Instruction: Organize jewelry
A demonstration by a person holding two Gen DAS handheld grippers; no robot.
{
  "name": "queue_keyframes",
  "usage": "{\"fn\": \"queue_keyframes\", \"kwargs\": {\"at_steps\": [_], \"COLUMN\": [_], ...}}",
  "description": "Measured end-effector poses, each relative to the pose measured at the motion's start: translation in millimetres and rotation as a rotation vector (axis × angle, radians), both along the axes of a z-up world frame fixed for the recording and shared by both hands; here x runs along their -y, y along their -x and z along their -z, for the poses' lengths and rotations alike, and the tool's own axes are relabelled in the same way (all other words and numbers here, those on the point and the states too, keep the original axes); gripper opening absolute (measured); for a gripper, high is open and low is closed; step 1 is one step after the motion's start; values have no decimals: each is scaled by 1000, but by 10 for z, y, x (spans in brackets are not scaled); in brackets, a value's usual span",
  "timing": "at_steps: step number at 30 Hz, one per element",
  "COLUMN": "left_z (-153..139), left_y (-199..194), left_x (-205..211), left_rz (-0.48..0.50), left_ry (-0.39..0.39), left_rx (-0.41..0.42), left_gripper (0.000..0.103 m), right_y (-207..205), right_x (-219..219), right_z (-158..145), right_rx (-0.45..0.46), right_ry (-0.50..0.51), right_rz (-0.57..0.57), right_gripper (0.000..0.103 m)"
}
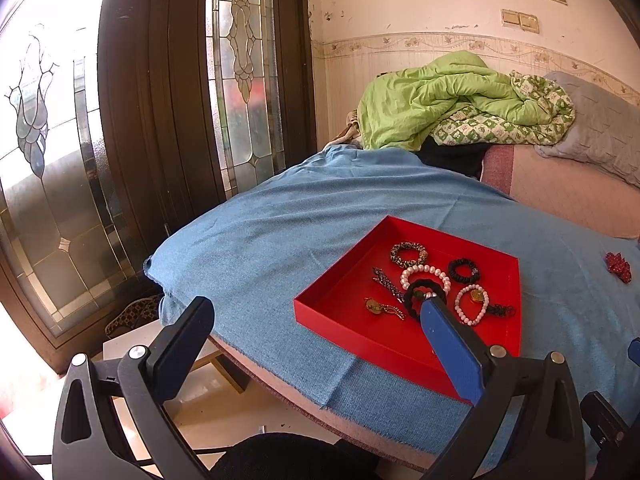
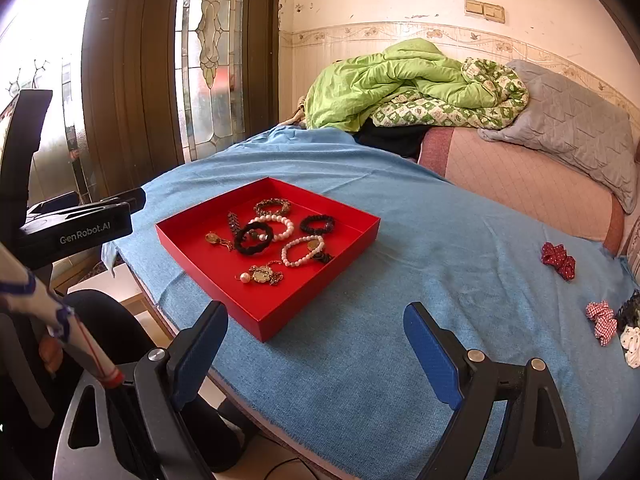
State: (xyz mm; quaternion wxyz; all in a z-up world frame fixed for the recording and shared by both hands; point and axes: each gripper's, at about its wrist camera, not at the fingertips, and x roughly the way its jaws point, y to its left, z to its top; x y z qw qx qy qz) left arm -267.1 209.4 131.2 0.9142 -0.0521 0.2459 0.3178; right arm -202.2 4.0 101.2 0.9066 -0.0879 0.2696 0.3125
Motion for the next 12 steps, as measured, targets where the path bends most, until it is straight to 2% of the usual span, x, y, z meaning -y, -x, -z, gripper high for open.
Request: {"fn": "queue_keyframes", "kwargs": {"at_steps": [4,7,10,12], "left_z": [-3,-15,-34,-24], "left_y": [-12,-50,-113,-156], "left_x": [-16,-16,48,143], "left_rz": [0,10,-12,38], "left_ry": [1,-14,-113,-137], "left_rx": [-1,-36,-120,-147], "left_gripper": [103,103,103,103], "right_y": [-2,-16,-66,-112], "right_x": [3,27,79,137], "right_z": [-1,6,15,30], "right_rx": [0,0,-11,-21], "right_ry": [0,-2,-13,-18], "right_rz": [0,6,24,47], "right_gripper": [92,92,92,92]}}
